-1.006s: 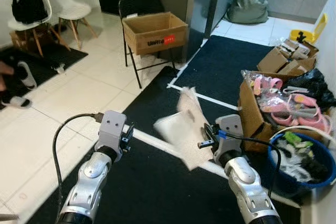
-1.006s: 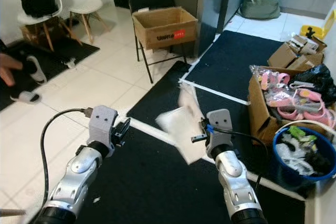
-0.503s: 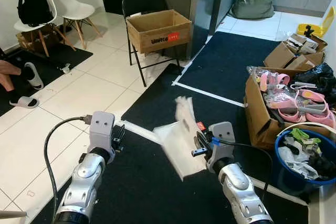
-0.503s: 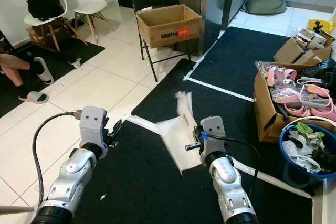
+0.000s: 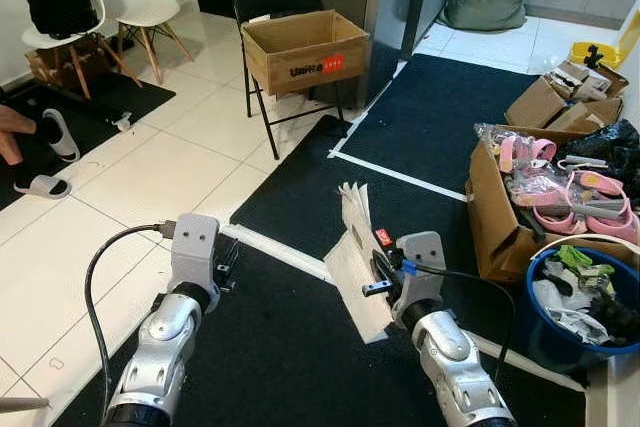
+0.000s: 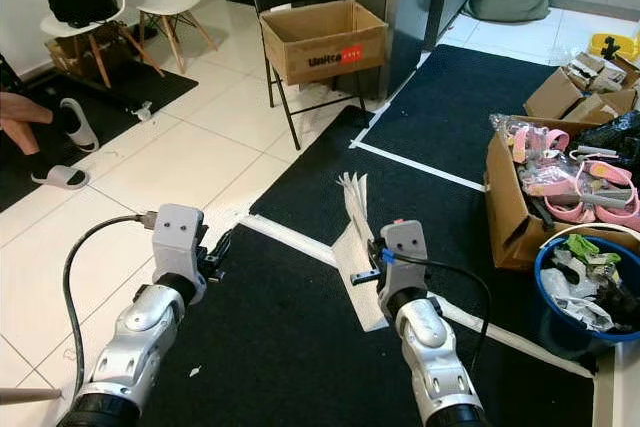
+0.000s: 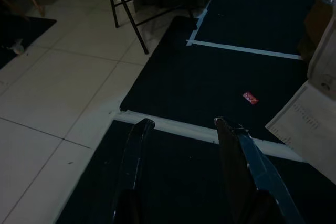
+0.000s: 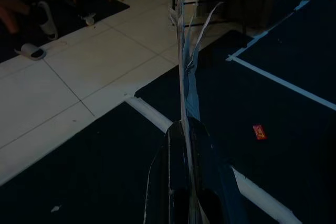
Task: Picking trash to rubbish bin
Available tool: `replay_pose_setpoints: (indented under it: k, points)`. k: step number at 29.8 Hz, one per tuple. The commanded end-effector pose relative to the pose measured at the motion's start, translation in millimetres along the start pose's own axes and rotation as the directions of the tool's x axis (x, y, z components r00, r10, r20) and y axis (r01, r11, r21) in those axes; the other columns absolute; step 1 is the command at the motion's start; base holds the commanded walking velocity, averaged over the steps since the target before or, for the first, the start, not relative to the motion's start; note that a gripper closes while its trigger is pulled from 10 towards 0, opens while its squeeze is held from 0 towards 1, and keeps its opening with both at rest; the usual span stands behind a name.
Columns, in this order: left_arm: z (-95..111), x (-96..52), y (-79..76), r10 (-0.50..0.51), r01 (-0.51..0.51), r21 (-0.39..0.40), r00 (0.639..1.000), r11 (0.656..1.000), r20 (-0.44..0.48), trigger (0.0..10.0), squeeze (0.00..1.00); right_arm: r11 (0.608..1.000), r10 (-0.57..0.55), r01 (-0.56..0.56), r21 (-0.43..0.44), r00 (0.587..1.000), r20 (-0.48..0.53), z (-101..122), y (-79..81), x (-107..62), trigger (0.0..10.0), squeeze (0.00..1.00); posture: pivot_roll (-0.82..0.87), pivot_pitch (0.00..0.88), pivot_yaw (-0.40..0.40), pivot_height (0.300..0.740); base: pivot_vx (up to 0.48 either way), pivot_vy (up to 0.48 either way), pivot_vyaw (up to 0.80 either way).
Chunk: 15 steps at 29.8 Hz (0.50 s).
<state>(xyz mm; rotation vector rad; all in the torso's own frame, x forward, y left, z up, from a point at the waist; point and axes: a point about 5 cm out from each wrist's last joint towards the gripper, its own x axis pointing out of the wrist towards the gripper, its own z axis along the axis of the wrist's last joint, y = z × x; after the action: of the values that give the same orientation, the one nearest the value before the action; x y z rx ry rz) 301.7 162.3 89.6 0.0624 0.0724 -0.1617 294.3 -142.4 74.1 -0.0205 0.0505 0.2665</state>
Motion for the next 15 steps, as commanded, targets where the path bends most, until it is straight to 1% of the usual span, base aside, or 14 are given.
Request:
replay_pose_setpoints:
  k: [1,4,15]
  points:
    - [-5.5,-3.0,-1.8,0.003,-0.003,-0.013,1.000,1.000,-0.011,10.0,0.00,1.000,-0.004,0.005,0.008,1.000,-0.025,-5.9,-1.2,-3.4,10.0,0.00,0.01,0.124,0.052,0.740,0.000,0.000,0.00]
    - [-5.9,-2.9,-3.1,0.004,-0.004,-0.018,1.000,1.000,-0.011,10.0,0.00,1.000,-0.003,0.004,0.008,1.000,-0.029,-6.3,-2.0,-4.0,10.0,0.00,0.00,0.126,0.048,0.740,0.000,0.000,0.00]
    - [-7.2,-3.4,-6.8,0.003,-0.003,-0.027,1.000,1.000,-0.013,10.0,0.00,1.000,0.002,-0.003,-0.008,0.999,-0.035,-5.9,-5.2,-4.9,10.0,0.00,0.00,0.130,0.032,0.740,0.249,0.000,0.00]
